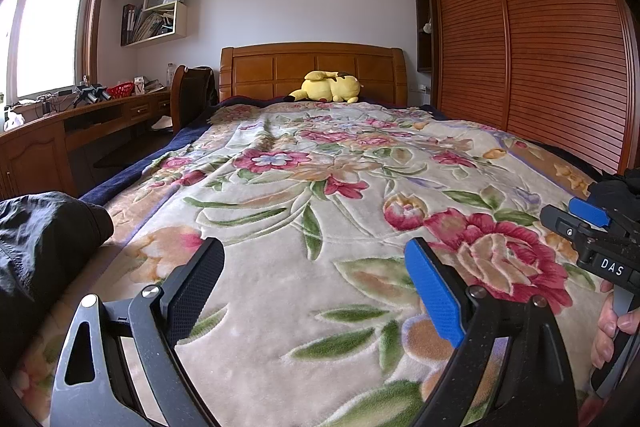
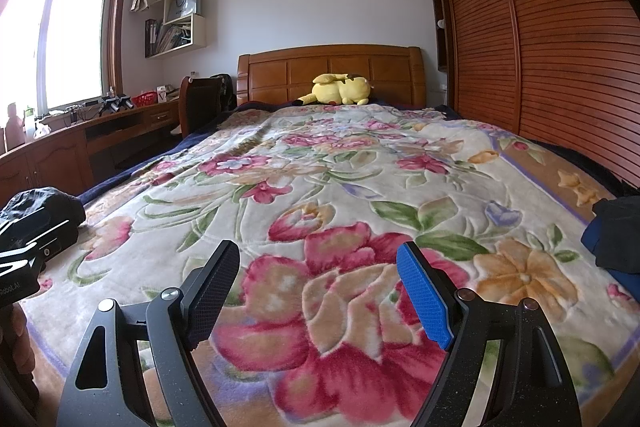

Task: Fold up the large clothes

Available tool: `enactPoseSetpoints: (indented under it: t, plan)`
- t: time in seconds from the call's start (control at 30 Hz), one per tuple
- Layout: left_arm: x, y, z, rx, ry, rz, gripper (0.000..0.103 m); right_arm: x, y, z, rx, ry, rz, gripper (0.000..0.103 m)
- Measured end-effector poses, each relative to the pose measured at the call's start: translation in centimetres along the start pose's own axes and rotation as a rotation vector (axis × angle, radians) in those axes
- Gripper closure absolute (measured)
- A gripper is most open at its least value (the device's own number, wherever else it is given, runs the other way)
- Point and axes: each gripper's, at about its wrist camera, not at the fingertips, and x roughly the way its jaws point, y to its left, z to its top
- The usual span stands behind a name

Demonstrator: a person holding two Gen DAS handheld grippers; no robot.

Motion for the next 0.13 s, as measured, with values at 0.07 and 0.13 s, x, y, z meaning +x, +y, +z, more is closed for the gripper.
enactPoseSetpoints:
  t: [0.07,0.13]
  plan:
    - [-0.01,0.0,-0.01,0.001,-0.001,0.0,0.011,0.02,0.02,0.02,0.0,0.0,-0.001,0.021]
    - [0.02,0.0,0.0,0.001,0.0,0.0,0.011,0.02,0.0,0.01,0.0,0.0,0.001,0.021]
